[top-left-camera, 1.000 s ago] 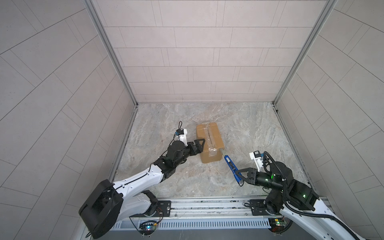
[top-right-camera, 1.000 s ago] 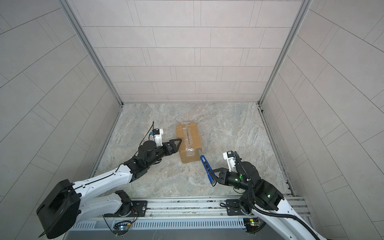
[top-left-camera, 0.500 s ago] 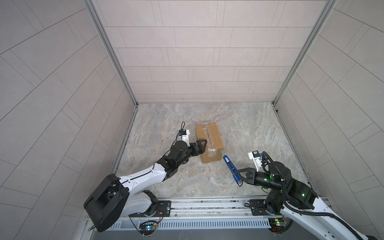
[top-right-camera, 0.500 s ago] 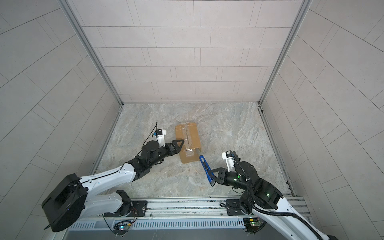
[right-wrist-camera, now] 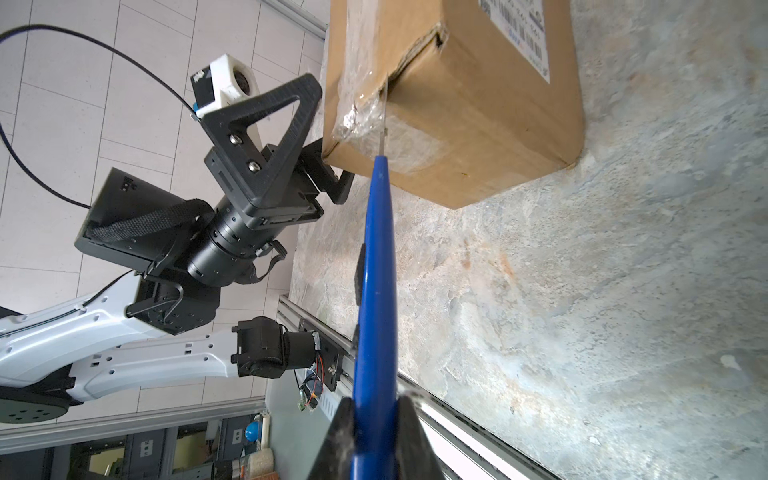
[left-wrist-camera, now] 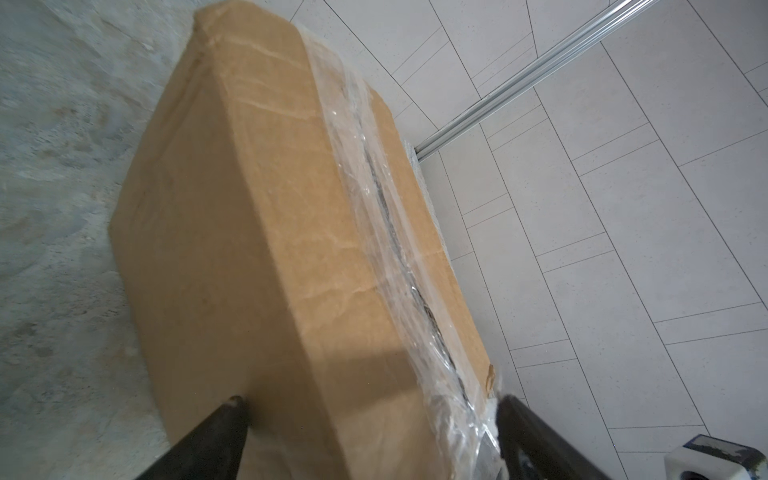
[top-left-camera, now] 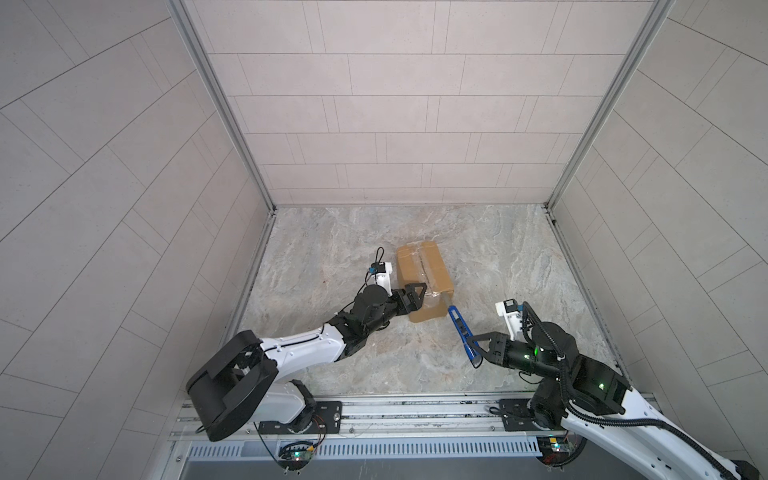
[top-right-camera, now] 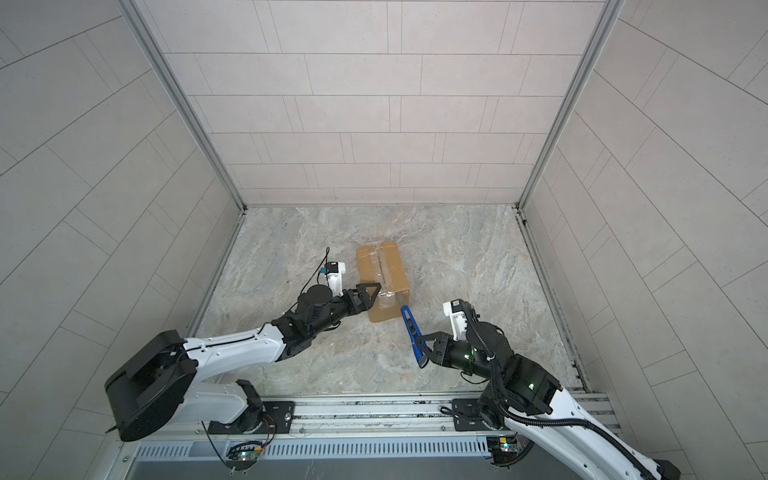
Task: Unpack the express box
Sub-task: 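Push the box toward the cutter with the left gripper while the right holds still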
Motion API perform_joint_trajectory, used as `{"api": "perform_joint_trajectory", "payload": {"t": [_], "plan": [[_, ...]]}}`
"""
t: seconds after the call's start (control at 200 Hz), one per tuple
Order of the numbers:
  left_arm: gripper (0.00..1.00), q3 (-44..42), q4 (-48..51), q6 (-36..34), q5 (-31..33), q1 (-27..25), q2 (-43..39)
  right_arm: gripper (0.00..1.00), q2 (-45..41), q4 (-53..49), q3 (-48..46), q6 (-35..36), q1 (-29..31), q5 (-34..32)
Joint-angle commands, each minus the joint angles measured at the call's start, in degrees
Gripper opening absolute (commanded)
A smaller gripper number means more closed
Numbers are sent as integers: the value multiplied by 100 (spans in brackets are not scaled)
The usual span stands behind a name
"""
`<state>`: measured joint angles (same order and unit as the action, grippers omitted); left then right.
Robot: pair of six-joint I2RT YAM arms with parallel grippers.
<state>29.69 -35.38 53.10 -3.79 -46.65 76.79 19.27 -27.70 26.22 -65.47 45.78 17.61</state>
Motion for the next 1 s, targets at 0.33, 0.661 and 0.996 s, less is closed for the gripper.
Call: {"api": "perform_joint_trajectory", "payload": {"t": [0.33, 0.661, 0.996], "plan": [[96, 245, -202, -11, -157, -106, -24, 0, 15, 1243, -131, -560, 104, 242], [96, 341, -163, -42, -174, -100, 45, 0, 271, 1043, -209, -422, 151, 170], [96, 356, -118, -61, -146, -98, 35, 0, 400, 2087, -94, -899, 151, 342]]}}
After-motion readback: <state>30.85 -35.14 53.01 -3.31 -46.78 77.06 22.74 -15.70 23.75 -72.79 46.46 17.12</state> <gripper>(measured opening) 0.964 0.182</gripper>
